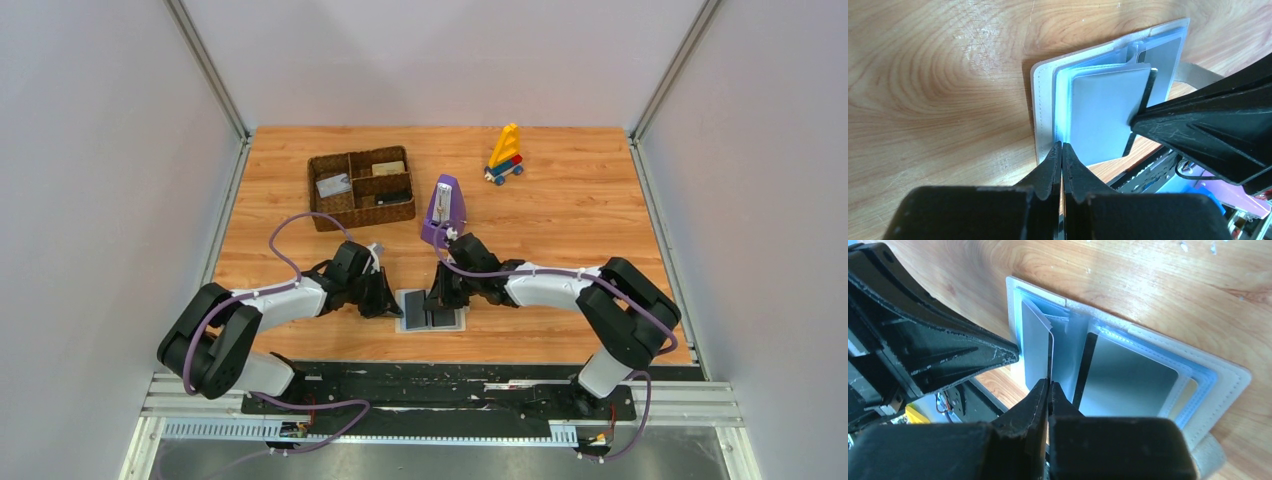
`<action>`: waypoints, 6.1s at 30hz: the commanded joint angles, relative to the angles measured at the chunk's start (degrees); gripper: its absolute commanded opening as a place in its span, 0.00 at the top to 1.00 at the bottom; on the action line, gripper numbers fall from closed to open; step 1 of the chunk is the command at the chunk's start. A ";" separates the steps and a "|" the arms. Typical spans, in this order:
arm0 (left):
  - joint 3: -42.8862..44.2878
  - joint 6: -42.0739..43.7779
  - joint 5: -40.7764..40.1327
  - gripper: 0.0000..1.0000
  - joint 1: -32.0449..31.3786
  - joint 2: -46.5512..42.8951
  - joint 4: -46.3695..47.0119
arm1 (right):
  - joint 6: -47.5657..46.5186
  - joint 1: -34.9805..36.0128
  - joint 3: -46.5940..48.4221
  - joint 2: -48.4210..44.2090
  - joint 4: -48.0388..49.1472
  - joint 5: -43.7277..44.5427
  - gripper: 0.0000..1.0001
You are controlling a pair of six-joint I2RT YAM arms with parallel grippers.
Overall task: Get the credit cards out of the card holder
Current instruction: Remove the credit card from the card holder, then place the credit card in the storage box.
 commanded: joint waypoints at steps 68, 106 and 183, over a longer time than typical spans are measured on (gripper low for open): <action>4.09 -1.06 0.74 0.72 -0.31 -8.23 -7.52 | -13.86 -7.50 -1.67 -16.43 -7.61 -7.10 1.00; 7.73 -24.57 6.10 0.34 -0.35 -24.06 -6.80 | -67.87 26.67 -9.16 -30.93 13.78 41.54 1.00; 61.85 23.97 4.58 1.00 23.09 27.71 -23.59 | -31.03 20.17 0.69 -40.99 -5.29 40.13 0.24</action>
